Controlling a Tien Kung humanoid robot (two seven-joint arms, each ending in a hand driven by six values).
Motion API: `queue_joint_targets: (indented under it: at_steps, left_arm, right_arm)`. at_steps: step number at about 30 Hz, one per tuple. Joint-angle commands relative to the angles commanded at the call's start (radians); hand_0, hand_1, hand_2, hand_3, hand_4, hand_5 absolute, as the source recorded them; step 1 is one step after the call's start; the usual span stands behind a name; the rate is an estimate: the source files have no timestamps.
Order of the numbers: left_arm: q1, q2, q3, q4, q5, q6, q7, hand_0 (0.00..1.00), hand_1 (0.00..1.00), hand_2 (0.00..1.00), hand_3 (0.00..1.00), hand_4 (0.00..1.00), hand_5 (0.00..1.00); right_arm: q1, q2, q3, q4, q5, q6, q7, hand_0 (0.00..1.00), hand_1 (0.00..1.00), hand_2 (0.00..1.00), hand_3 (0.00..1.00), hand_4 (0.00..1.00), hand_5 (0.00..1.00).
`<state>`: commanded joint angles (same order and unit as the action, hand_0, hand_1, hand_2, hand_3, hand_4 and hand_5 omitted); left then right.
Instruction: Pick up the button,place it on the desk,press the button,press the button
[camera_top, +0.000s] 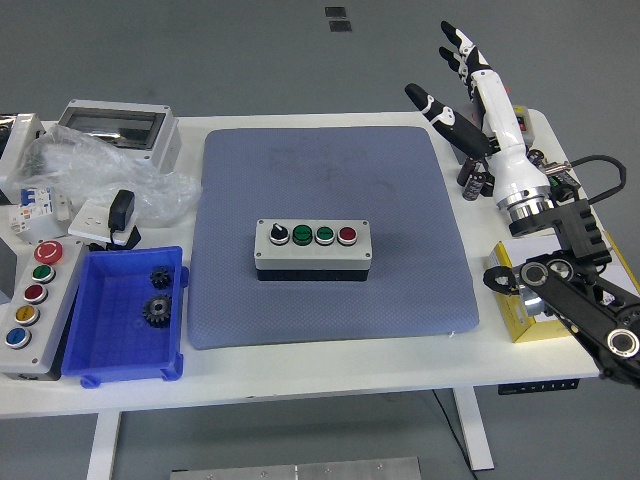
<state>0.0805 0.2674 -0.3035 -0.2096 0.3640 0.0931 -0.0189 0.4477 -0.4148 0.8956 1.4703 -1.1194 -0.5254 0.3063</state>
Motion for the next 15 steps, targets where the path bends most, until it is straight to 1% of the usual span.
queue_joint_targets:
  at_steps: [1, 3, 7, 8, 11, 12, 13, 15]
  left_arm:
    - [0.005, 0.0, -0.002, 0.0, -0.001, -0.001, 0.0, 0.579, 0.616, 0.575, 0.62, 0.741, 0.271]
    - [0.015, 0.001, -0.003, 0.001, -0.006, -0.002, 0.001, 0.579, 0.616, 0.575, 0.62, 0.741, 0.271]
    - [0.034, 0.005, -0.009, 0.0, -0.009, -0.008, 0.002, 0.579, 0.616, 0.575, 0.62, 0.741, 0.271]
    - [0.037, 0.007, -0.013, 0.0, -0.006, -0.01, 0.002, 0.579, 0.615, 0.575, 0.621, 0.741, 0.27]
    - [0.045, 0.015, -0.028, -0.001, -0.007, -0.013, 0.0, 0.579, 0.615, 0.575, 0.621, 0.741, 0.27]
    - [0.045, 0.016, -0.031, -0.001, -0.006, -0.015, 0.0, 0.579, 0.615, 0.575, 0.621, 0.741, 0.27]
    - [0.045, 0.018, -0.033, -0.001, -0.004, -0.016, -0.001, 0.58, 0.615, 0.575, 0.625, 0.74, 0.27]
    - [0.04, 0.024, -0.047, -0.001, 0.002, -0.018, -0.003, 0.58, 0.615, 0.575, 0.625, 0.74, 0.27]
  right_arm:
    - [-0.013, 0.001, 0.01, -0.003, 0.022, 0.001, 0.019, 0.973, 0.922, 0.963, 0.983, 0.998, 0.957]
    - [-0.036, 0.002, 0.027, -0.007, 0.064, 0.003, 0.054, 0.973, 0.922, 0.963, 0.983, 0.998, 0.957]
    - [-0.09, 0.01, 0.059, -0.019, 0.121, 0.006, 0.089, 0.973, 0.922, 0.963, 0.983, 0.998, 0.957]
    - [-0.098, 0.014, 0.064, -0.022, 0.126, 0.006, 0.093, 0.971, 0.898, 0.939, 0.95, 0.998, 0.998]
    - [-0.108, 0.029, 0.078, -0.03, 0.122, 0.005, 0.1, 0.971, 0.898, 0.939, 0.95, 0.998, 0.998]
    - [-0.109, 0.029, 0.083, -0.029, 0.118, 0.005, 0.099, 0.971, 0.898, 0.939, 0.95, 0.998, 0.998]
    - [-0.11, 0.029, 0.088, -0.028, 0.115, 0.004, 0.099, 0.959, 0.883, 0.903, 0.907, 0.998, 0.998]
    - [-0.115, 0.024, 0.107, -0.023, 0.11, 0.003, 0.1, 0.959, 0.883, 0.903, 0.907, 0.998, 0.998]
